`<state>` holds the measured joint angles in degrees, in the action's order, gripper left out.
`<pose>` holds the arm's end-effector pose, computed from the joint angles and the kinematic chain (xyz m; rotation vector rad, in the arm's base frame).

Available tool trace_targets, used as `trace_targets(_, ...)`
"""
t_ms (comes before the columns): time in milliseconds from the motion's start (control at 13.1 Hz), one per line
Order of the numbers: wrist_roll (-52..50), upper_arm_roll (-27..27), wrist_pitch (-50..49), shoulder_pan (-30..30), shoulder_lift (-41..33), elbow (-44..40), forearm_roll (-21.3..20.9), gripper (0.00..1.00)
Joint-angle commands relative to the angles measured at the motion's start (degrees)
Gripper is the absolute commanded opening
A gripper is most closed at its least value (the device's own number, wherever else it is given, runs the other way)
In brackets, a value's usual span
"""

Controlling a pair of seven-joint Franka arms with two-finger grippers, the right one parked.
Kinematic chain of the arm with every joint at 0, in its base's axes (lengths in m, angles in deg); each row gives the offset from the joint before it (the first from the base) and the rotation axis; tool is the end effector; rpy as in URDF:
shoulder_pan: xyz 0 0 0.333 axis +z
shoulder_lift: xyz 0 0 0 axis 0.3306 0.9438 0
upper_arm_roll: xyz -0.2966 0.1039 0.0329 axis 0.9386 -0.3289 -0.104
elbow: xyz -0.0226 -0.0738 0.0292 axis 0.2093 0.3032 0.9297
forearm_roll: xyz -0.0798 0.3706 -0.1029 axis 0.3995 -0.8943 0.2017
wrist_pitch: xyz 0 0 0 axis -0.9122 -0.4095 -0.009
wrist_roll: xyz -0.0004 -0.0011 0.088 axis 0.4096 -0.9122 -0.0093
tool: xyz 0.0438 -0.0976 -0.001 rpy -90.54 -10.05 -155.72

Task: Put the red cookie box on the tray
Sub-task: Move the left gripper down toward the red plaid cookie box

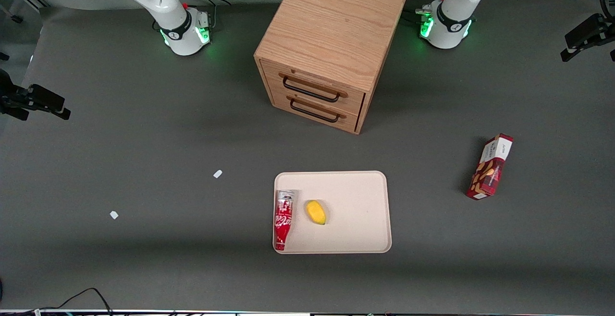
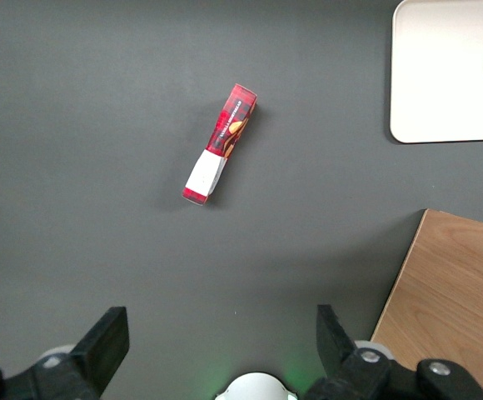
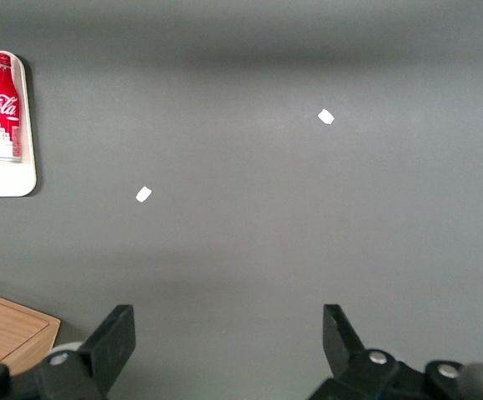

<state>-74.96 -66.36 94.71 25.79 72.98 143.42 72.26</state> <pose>0.4781 0.0254 0.6816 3.1310 -0.0247 -0.0056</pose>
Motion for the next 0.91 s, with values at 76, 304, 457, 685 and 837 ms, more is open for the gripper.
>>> trace_targets(76,-0.4,1.1,-1.5,1.0,0.9,-1.4,0.5,1.0)
trace_targets(304,-0.3,1.1,-0.5,1.0,2.3,-1.4,0.5,1.0)
trace_targets(457,1.1,1.1,-0.2,1.0,5.0,-1.2,0.5,1.0)
trace_targets(685,6.5,1.0,4.0,0.7,10.9,-0.4,-0.7,1.0)
trace_targets(837,12.7,0.8,8.8,0.7,15.6,0.0,-1.8,1.0)
